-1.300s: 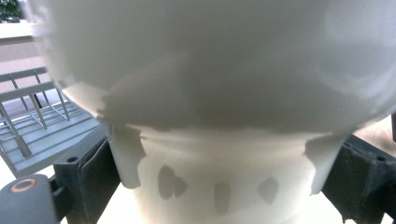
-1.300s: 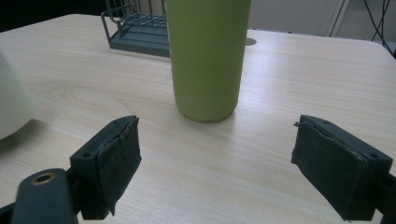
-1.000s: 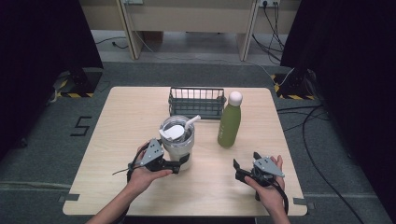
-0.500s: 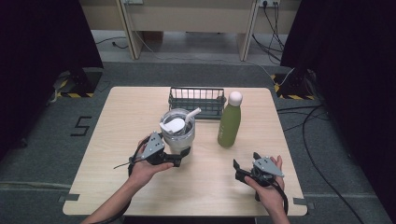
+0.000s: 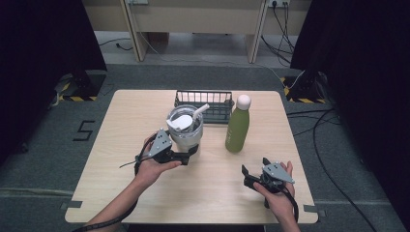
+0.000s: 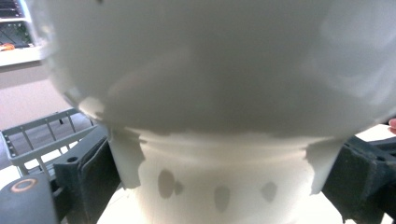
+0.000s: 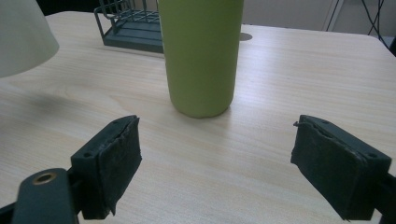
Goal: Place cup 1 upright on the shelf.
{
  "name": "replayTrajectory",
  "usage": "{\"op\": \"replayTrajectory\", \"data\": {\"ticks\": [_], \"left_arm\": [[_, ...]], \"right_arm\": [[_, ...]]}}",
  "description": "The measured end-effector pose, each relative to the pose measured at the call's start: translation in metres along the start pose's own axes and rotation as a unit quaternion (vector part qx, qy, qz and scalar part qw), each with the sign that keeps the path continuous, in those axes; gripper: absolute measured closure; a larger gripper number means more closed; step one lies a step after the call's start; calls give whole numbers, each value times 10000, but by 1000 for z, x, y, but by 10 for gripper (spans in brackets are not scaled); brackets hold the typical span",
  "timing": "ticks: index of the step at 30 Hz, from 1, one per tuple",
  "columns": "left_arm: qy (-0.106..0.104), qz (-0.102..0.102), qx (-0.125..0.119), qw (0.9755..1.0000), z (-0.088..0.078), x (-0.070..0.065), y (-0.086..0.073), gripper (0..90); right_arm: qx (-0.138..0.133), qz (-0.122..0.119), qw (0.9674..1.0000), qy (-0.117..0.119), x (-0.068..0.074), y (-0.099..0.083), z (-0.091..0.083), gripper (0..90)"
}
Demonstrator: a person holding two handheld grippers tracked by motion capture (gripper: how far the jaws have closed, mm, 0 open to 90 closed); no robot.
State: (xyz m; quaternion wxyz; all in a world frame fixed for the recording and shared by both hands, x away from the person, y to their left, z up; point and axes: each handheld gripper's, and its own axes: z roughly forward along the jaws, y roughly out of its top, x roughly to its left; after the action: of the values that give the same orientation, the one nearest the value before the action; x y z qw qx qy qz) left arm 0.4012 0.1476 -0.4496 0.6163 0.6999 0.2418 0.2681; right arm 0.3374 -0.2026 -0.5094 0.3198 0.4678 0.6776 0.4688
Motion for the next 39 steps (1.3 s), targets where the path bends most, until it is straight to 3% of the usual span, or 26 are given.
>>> {"op": "replayTrajectory", "data": {"ticks": [9,10,11,12,13,14,15,16,17,18,20,21,30,31,32,33,34,36,37,38,39], "left_arm": [[24,51,-70,10000,7,4,10,93],[66,259,-150,9995,9,8,12,93],[36,68,-82,9999,9,5,11,93],[40,61,-91,9999,9,6,12,93],[72,226,-155,9996,11,9,13,93],[54,52,-98,9999,11,7,13,93],[88,250,-156,9995,12,10,14,93],[106,292,-147,9994,14,11,15,93],[106,292,-147,9994,14,11,15,93],[78,110,-92,9999,14,9,15,93],[88,93,-113,9999,15,9,16,93],[121,291,-181,9993,16,12,18,93],[137,280,-192,9993,23,15,23,93],[107,86,-133,9998,23,13,22,93],[140,274,-201,9993,24,16,24,94],[135,265,-209,9993,25,17,24,93],[118,75,-152,9998,25,15,24,93],[113,71,-146,9998,26,15,25,94],[153,259,-210,9993,27,18,26,93],[156,256,-213,9993,28,18,27,93],[133,80,-158,9998,28,16,26,93]], "right_arm": [[1,-22,10000,-13,0,0,0,153],[7,-10,10000,-4,0,-1,0,153],[9,6,10000,-1,0,-1,0,153],[9,6,10000,-1,0,-1,1,153],[10,22,10000,-1,0,-1,0,153],[6,24,10000,1,0,-1,0,153],[13,28,10000,-3,-1,-1,0,153],[13,28,10000,-4,-1,-1,0,153],[13,26,10000,-2,0,-1,0,153],[13,26,10000,-2,0,-1,0,153],[10,23,10000,-1,0,-1,1,153],[9,26,10000,-1,0,-1,1,153],[33,27,10000,-25,-1,-1,1,154],[34,29,10000,-25,-1,-1,1,154],[26,26,10000,-23,-1,-1,1,154],[30,40,10000,-21,-1,-1,1,155],[22,49,10000,-14,-1,-1,1,154],[27,54,10000,-17,-1,-1,1,154],[28,53,10000,-16,-1,-1,1,154],[29,54,10000,-14,0,-1,1,155],[21,42,10000,-11,-1,-1,1,154]]}}
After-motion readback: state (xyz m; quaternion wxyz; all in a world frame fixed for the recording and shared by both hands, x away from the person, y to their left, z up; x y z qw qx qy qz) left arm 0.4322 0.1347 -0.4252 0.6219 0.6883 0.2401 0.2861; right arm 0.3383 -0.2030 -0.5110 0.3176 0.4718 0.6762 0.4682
